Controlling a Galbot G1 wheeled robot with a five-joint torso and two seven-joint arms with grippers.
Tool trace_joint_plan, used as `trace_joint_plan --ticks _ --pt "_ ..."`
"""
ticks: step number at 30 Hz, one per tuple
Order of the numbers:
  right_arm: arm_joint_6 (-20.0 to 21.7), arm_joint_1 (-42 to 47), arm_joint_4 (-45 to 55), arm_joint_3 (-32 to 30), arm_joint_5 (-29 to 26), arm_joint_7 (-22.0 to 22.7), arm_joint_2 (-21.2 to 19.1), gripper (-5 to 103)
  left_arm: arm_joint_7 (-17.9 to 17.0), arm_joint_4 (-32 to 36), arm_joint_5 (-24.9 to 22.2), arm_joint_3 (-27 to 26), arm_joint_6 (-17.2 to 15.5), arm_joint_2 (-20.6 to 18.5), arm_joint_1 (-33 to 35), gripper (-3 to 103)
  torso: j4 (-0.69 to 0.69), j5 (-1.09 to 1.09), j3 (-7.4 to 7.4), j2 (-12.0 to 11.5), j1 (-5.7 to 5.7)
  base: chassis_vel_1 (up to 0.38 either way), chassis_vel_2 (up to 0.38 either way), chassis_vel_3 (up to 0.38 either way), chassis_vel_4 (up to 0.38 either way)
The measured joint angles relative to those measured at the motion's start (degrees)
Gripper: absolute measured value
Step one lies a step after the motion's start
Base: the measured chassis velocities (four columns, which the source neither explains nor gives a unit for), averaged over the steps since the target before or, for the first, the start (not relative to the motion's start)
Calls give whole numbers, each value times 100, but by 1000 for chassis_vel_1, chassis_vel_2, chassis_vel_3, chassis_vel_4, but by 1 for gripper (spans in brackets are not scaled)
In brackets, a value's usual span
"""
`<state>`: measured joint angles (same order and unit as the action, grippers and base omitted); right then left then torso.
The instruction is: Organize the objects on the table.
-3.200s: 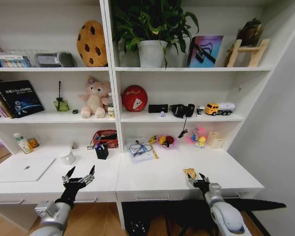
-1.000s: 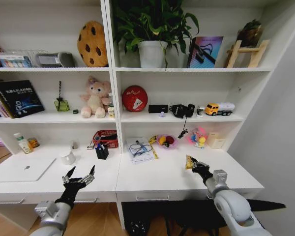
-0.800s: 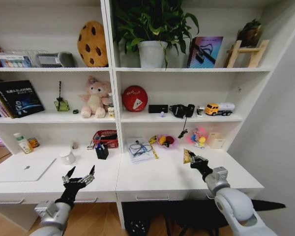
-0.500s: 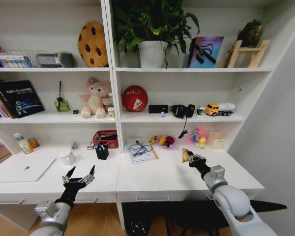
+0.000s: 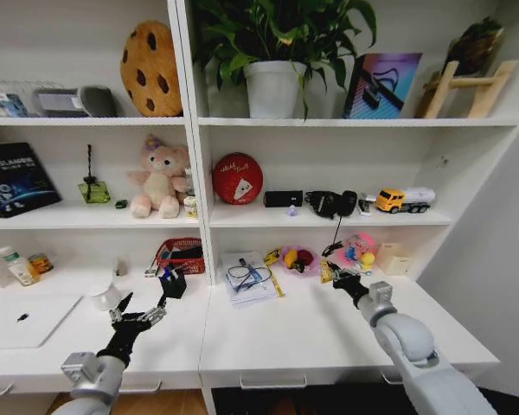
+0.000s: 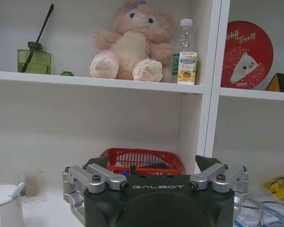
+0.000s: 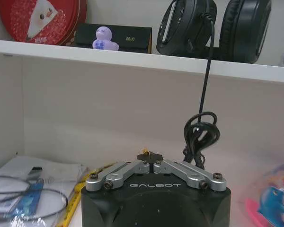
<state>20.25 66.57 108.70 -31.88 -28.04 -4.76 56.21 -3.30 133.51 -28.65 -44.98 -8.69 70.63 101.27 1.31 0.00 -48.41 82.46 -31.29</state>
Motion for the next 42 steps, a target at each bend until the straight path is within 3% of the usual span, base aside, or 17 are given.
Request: trace_joint_plan --ticks 6,11,18,24,28,31,32,33,34,35,37,39,41,42 --pt "-441 -750 -927 522 -283 -140 53 0 2 0 0 1 0 0 2 100 4 -1 3 5 11 18 -29 -16 36" --pt "-813 -1351 -1868 901 -250 23 297 0 2 0 0 1 0 1 1 100 4 0 3 5 11 21 -54 -46 19" --pt "-937 -2061 -2678 1268 -340 154 605 -1 2 0 0 1 0 0 1 100 4 2 1 3 5 0 0 0 0" --pt "-967 -2494 -2998 1484 -239 157 776 20 2 0 0 1 0 0 1 100 0 2 2 3 5 0 0 0 0" --pt "-887 -2044 -2557 1432 -194 238 680 42 2 0 0 1 0 0 1 100 3 -2 2 3 5 0 0 0 0" --pt "-861 -1631 -2053 1303 -143 339 573 42 2 0 0 1 0 0 1 100 2 -3 1 3 5 0 0 0 0" --pt "-756 -1106 -1338 1109 -129 441 447 54 5 0 0 2 0 0 1 100 5 1 2 3 5 0 0 0 0" --pt "-756 -1106 -1338 1109 -129 441 447 54 5 0 0 2 0 0 1 100 5 1 2 3 5 0 0 0 0" --pt "-726 -535 -642 910 -80 544 385 54 1 0 0 1 0 0 1 100 5 3 3 4 5 0 0 0 0" --pt "-773 -67 -179 790 -9 682 386 65 1 0 0 1 -1 0 0 100 4 3 3 4 7 0 0 0 0" --pt "-829 790 704 587 122 1071 479 76 1 0 0 1 0 0 0 100 8 -3 3 4 7 0 0 0 0" --pt "-827 1098 1103 487 158 1248 517 76 1 0 0 0 0 0 0 100 6 2 4 4 8 0 0 0 0" --pt "-678 1643 1874 276 345 1450 577 86 1 0 0 1 0 0 0 100 3 3 4 4 8 0 0 0 0" --pt "-678 1643 1874 276 345 1450 577 86 1 0 0 1 0 0 0 100 3 3 4 4 8 0 0 0 0"
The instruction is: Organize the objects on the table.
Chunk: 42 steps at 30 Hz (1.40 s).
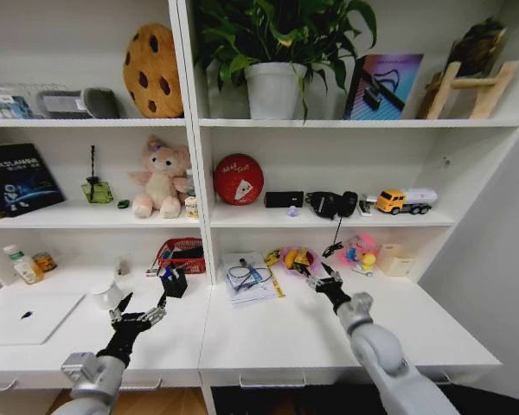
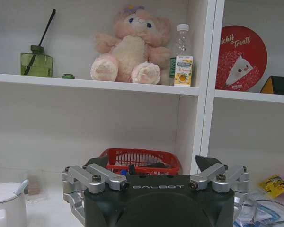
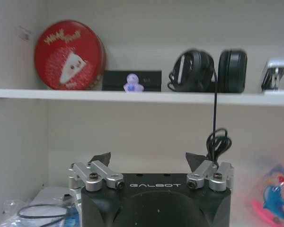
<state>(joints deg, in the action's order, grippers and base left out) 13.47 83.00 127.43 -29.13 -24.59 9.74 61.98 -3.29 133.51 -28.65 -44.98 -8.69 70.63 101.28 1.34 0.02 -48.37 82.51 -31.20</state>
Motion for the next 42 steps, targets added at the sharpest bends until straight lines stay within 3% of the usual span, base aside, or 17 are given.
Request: trace_joint_plan --ticks 3,11,25,34,36,38,42 --pt "246 745 811 -114 984 -112 230 99 0 0 0 0 0 0 1 100 1 -2 -1 0 -1 0 0 0 0" --pt "249 1230 1142 157 2191 -396 600 100 1 0 0 0 0 0 0 100 0 -2 -1 0 -1 15 9 -22 -15" --pt "50 1092 869 276 2405 -479 601 100 0 0 0 0 0 0 0 100 0 0 -2 -2 -3 156 161 -146 -174" --pt "111 1090 872 311 2349 -485 599 100 1 0 0 0 0 0 0 100 2 0 -1 -1 -2 294 277 -289 -292" --pt "148 1083 872 320 2342 -464 606 100 1 1 0 0 0 0 1 100 1 -8 -2 -2 -3 352 365 -360 -368" --pt "153 1080 866 321 2342 -455 619 100 0 0 0 1 0 0 0 100 0 3 -2 -1 -2 356 377 -371 -364" --pt "164 1090 840 368 2365 -450 682 100 0 0 0 0 0 0 0 100 1 -1 -2 -1 -2 355 366 -379 -376"
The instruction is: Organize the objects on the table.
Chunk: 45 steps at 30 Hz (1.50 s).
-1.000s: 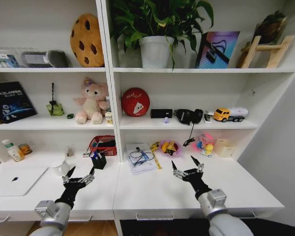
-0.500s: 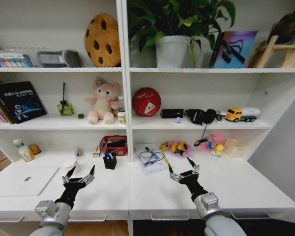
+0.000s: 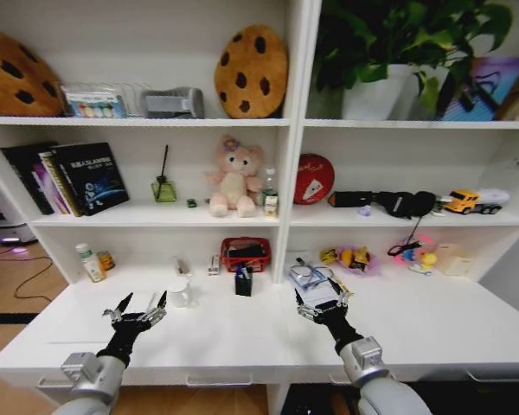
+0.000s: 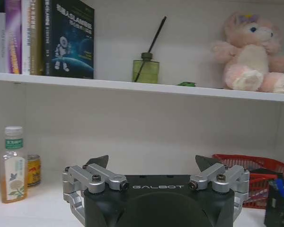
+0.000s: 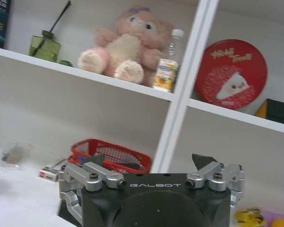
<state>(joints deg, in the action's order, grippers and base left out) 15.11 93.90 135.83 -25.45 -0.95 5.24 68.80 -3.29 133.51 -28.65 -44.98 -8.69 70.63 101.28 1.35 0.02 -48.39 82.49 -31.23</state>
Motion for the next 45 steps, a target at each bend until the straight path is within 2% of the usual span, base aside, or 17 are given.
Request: trace_joint_plan --ticks 11,12,13,14,16,17,21,24,29,37,45 --pt "203 -35 -69 31 -27 210 49 100 0 0 0 -1 0 0 0 100 0 -2 0 0 0 355 353 -345 -346" --pt "182 -39 -87 30 -40 225 55 100 1 -1 0 2 0 0 0 100 -1 0 0 -1 0 372 348 -366 -399" --pt "91 -45 -128 23 -69 251 76 100 0 1 0 -2 0 0 -1 100 1 -7 1 1 1 314 337 -348 -399" --pt "26 -54 -169 7 -79 325 82 100 0 -1 0 0 0 0 0 100 0 4 0 0 0 314 292 -307 -326" --pt "5 -55 -197 -5 -98 389 82 100 0 -1 0 0 0 0 0 100 -2 4 0 0 0 294 292 -307 -309" --pt "-1 -48 -217 -15 -122 441 82 100 0 -1 0 -1 0 -1 0 100 0 -3 0 1 0 294 300 -267 -309" --pt "-59 43 -256 -73 -173 650 52 100 0 -1 0 -1 0 -1 0 100 1 1 1 1 1 217 168 -152 -183" --pt "-80 90 -203 -113 -258 693 16 100 -1 -1 0 0 0 0 0 100 -5 -1 -1 -1 -2 58 5 20 -43" --pt "-2 57 -127 -123 -354 695 -40 100 2 -1 0 3 0 0 0 100 4 -4 -1 -1 -3 -28 -68 5 92" --pt "49 69 -50 -119 -360 639 -73 100 2 -1 0 2 0 0 0 100 -1 1 0 -1 0 87 -159 -135 161" --pt "72 140 53 -137 -365 614 -85 100 1 0 0 0 0 0 1 100 0 -2 1 1 2 263 -216 -266 237"
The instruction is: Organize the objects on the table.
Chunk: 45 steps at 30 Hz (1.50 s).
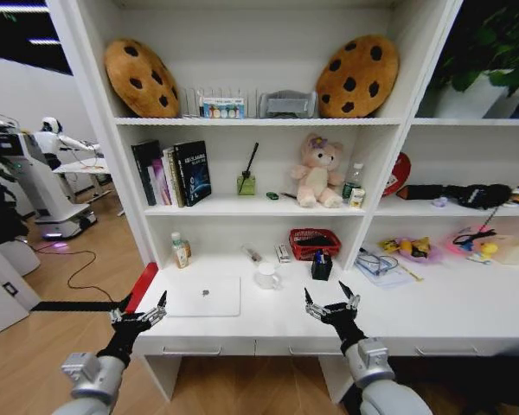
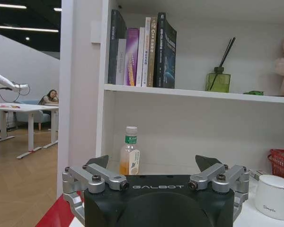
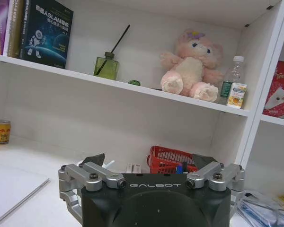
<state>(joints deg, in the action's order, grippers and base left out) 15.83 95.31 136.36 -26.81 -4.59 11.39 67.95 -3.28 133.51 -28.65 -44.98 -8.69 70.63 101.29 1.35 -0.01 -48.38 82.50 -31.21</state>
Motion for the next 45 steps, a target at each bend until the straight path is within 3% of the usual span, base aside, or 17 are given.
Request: trace_joint_plan --ticks 21,28,31,34,45 --pt "59 147 98 -11 60 -206 -179 100 -1 0 0 -1 0 1 0 100 -1 0 0 0 0 344 -355 -348 357" --pt "-248 126 -119 -28 134 -321 -164 100 -1 0 0 -1 1 1 1 100 -3 -1 1 1 3 285 -308 -312 302" --pt "-306 129 -171 -34 150 -315 -163 100 2 0 0 1 0 1 -1 100 4 0 -1 0 2 42 -137 -168 128" --pt "-299 114 -175 -45 168 -269 -164 100 1 0 0 1 0 1 0 100 -5 0 -2 -2 -3 -12 -48 -34 54" --pt "-278 110 -175 -50 175 -244 -161 100 -1 0 0 0 0 0 -1 100 -1 2 -2 -3 -4 -15 31 19 -43"
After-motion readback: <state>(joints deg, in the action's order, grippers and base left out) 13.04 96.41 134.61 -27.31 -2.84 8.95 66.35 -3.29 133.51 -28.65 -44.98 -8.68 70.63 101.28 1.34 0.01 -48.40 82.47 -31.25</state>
